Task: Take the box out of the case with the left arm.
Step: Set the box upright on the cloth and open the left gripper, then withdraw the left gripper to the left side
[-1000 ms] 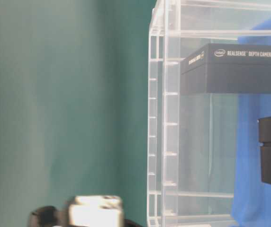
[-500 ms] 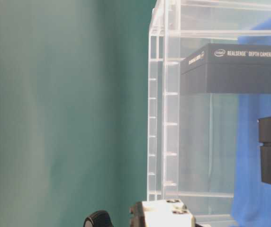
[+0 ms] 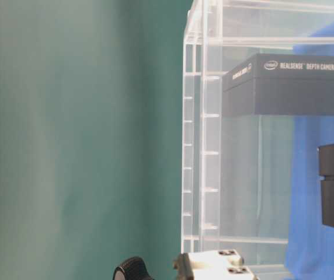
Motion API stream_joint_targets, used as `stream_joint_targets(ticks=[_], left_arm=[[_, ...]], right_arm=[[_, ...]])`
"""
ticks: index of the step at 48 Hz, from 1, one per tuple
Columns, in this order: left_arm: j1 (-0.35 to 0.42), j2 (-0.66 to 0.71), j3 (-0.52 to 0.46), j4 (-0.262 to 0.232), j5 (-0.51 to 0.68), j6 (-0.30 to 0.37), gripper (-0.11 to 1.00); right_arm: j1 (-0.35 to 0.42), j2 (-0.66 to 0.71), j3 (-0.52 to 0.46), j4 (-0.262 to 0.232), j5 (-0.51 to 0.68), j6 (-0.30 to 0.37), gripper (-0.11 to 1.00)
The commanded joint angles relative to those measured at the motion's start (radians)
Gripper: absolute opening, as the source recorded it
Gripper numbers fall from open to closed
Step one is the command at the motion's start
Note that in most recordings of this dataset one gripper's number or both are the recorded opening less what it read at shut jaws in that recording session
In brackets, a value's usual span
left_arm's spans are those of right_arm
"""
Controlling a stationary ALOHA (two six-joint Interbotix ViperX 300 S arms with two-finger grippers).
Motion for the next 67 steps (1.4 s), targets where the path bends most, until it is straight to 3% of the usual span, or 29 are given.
stream_joint_targets(ticks=[1,7,12,15,43,52,67], left_arm=[[-0.002,-0.031,-0.012,-0.002,-0.003,0.0,0.63],[-0.002,-0.031,-0.014,0.0,-0.003,-0.003,0.64],[0.0,-0.031,-0.012,-0.002,-0.003,-0.005,0.84],[0.002,-0.032,-0.012,-0.002,-0.003,-0.006,0.91],[0.023,-0.078,-0.064,-0.008,0.0,-0.008,0.89],[0.041,-0.127,-0.135,-0.006,0.097,-0.006,0.89],[0.063,-0.179,-0.308,0.009,0.367,0.0,0.89]], right_arm=[[0.0,0.002,-0.011,-0.003,-0.003,0.002,0.01],[0.0,0.0,-0.011,-0.003,-0.003,0.002,0.01],[0.0,0.002,-0.009,-0.003,-0.003,0.002,0.01],[0.0,0.0,-0.009,-0.003,-0.006,0.002,0.01],[0.0,0.002,-0.011,-0.003,-0.003,-0.002,0.01],[0.0,0.002,-0.009,-0.003,-0.006,-0.002,0.01],[-0.002,0.002,-0.011,-0.017,-0.006,-0.002,0.01]])
